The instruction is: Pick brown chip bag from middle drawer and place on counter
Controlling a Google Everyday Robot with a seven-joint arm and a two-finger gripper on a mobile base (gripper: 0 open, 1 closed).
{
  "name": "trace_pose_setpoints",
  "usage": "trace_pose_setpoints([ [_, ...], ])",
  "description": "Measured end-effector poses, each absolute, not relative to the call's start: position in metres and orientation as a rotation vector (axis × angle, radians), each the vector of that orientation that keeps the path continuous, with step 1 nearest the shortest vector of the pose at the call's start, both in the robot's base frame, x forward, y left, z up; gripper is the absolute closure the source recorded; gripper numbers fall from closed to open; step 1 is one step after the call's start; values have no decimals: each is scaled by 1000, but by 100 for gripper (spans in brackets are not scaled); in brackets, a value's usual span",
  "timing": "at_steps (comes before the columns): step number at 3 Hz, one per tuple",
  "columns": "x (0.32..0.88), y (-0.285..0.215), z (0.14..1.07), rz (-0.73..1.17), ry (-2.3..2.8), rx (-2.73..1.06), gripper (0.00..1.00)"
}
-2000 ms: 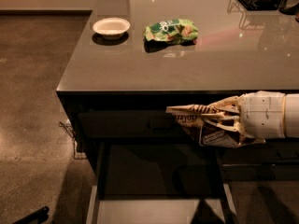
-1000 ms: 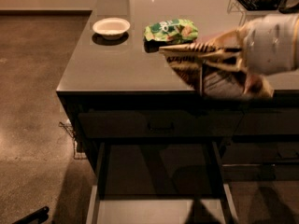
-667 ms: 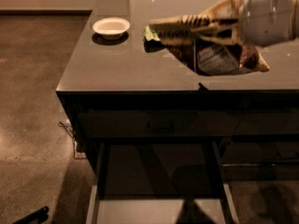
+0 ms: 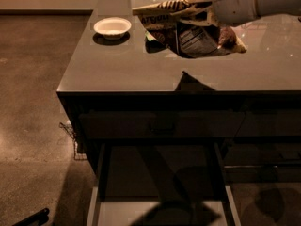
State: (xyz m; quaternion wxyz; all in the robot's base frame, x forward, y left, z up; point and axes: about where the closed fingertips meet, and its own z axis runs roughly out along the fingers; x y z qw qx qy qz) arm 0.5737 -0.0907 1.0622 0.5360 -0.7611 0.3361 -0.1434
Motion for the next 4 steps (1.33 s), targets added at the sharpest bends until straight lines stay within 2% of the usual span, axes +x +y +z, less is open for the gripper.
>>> trace_pose_setpoints([
  [1, 612, -72, 1043, -316, 796, -1809, 100],
  [2, 648, -53, 1021, -280, 813, -1791, 81],
  [4, 685, -28, 993, -224, 834, -1771, 35],
])
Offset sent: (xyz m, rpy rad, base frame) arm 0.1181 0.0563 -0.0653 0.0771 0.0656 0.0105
